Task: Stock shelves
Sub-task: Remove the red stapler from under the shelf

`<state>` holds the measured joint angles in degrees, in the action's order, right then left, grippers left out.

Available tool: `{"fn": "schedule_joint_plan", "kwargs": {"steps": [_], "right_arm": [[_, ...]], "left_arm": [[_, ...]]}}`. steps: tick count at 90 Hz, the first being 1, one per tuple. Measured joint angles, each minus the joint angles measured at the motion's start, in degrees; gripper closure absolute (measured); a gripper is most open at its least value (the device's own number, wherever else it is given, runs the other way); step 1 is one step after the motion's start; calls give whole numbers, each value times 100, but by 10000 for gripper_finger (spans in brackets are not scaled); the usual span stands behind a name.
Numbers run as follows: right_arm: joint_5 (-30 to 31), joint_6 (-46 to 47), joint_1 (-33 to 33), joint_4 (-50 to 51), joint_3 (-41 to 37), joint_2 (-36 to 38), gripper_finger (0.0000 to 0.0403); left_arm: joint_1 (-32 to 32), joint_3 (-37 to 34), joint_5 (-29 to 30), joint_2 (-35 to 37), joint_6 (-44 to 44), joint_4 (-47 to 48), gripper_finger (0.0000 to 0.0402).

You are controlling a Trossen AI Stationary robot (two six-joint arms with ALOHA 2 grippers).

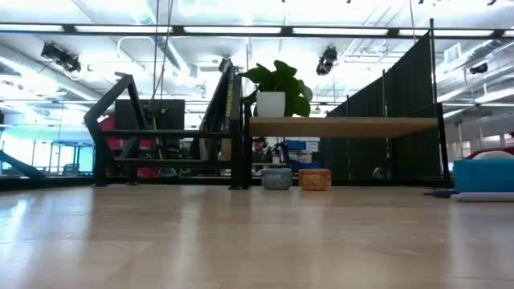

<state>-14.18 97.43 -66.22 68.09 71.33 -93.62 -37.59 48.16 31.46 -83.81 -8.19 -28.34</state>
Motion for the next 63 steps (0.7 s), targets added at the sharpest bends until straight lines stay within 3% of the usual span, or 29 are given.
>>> {"fn": "schedule_joint_plan", "kwargs": {"steps": [31, 63], "right_arm": [[103, -174, 225, -617, -643, 13, 236], [270, -626, 259, -759, -412, -9, 94]], "left_arm": [[-35, 0, -2, 0, -4, 5, 360], [-37, 0, -2, 0, -4, 23, 360]]}}
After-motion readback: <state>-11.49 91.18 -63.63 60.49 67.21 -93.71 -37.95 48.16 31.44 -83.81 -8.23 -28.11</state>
